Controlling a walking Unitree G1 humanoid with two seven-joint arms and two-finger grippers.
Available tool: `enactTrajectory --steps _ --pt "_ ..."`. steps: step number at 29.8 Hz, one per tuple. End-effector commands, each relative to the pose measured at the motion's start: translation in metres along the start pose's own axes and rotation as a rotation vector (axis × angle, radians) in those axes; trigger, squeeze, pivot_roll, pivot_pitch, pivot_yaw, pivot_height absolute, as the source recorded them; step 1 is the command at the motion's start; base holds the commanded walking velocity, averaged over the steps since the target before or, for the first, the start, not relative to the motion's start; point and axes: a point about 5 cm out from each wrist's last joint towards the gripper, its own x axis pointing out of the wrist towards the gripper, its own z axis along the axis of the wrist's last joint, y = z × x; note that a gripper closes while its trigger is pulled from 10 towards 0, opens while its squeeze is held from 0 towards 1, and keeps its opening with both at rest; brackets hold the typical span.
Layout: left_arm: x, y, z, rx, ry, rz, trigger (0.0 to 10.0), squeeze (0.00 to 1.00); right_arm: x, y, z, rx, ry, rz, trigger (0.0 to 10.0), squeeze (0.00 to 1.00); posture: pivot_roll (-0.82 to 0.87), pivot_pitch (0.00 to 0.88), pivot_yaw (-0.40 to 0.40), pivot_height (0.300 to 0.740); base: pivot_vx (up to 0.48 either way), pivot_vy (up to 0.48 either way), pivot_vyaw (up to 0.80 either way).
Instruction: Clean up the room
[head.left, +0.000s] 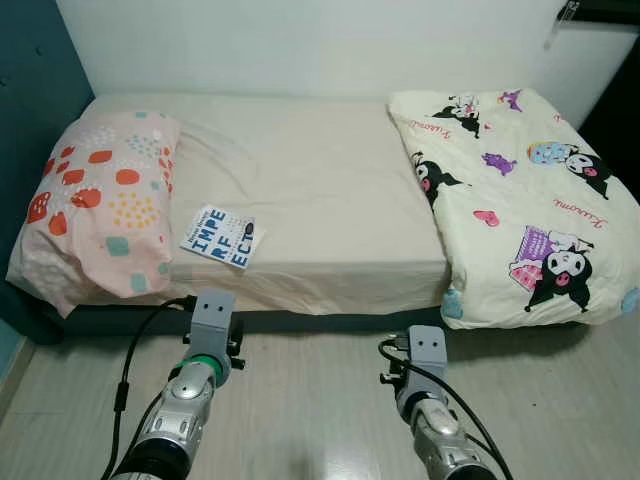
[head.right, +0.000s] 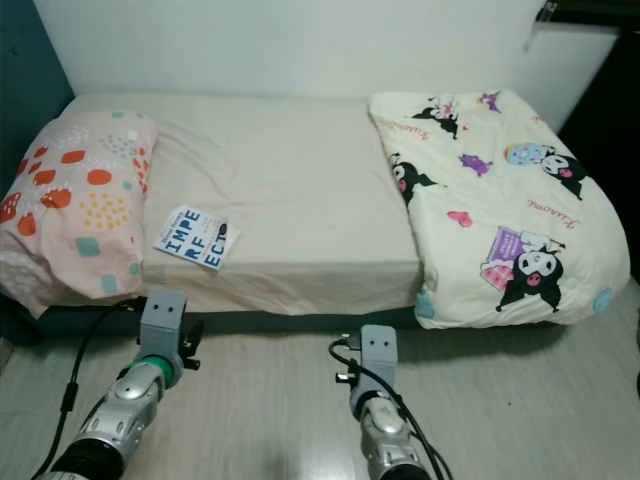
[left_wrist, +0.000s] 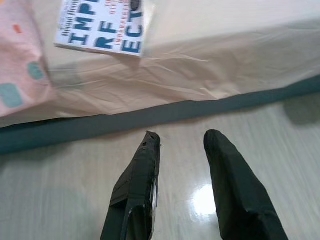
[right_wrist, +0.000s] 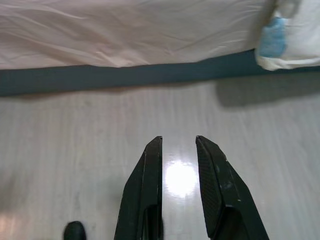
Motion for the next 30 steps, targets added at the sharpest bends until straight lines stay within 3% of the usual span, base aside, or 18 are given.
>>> enactTrajectory --steps 1,6,14,23,27,28,29,30 --pt "-0.001 -0.002 -0.006 -0.001 0.028 0.002 10.0 0.0 -0.003 -0.003 -0.01 -0.007 0.04 -0.008 10.0 0.0 0.01 0.018 0.036 0.74 0.0 -0.48 0.0" --pt "0.0 -0.001 -0.004 -0.036 0.024 0.014 10.0 0.0 -0.004 -0.006 -0.011 -0.013 0.044 -0.014 10.0 0.0 0.01 0.016 0.029 0.74 0.0 -0.096 0.0" --pt "-0.004 0.004 -0.006 0.012 0.014 -0.013 10.0 0.0 -0.005 -0.008 -0.017 -0.016 0.07 -0.027 10.0 0.0 0.02 0.012 0.021 0.74 0.0 0.0 0.0" --pt "-0.012 0.008 -0.027 0.06 0.051 0.029 10.0 0.0 -0.006 0.001 -0.023 -0.034 0.103 0.015 10.0 0.0 0.04 0.0 0.009 0.74 0.0 0.0 0.0" --pt "-0.018 0.01 -0.05 0.02 0.137 0.069 10.0 0.0 -0.009 0.002 -0.032 -0.044 0.157 0.019 10.0 0.0 0.06 0.0 -0.001 0.74 0.0 0.0 0.0" --pt "-0.025 0.007 -0.069 0.031 0.232 0.057 10.0 0.0 -0.014 0.002 -0.048 -0.068 0.245 0.018 10.0 0.0 0.07 0.0 -0.008 0.74 0.0 0.0 0.0" --pt "-0.025 0.007 -0.069 0.031 0.232 0.057 10.0 0.0 -0.014 0.002 -0.048 -0.068 0.245 0.018 10.0 0.0 0.07 0.0 -0.008 0.74 0.0 0.0 0.0" --pt "-0.035 0.003 -0.091 0.063 0.342 0.024 10.0 0.0 -0.022 0.001 -0.065 -0.118 0.34 0.024 10.0 0.0 0.08 0.0 -0.011 0.74 0.0 0.0 0.0"
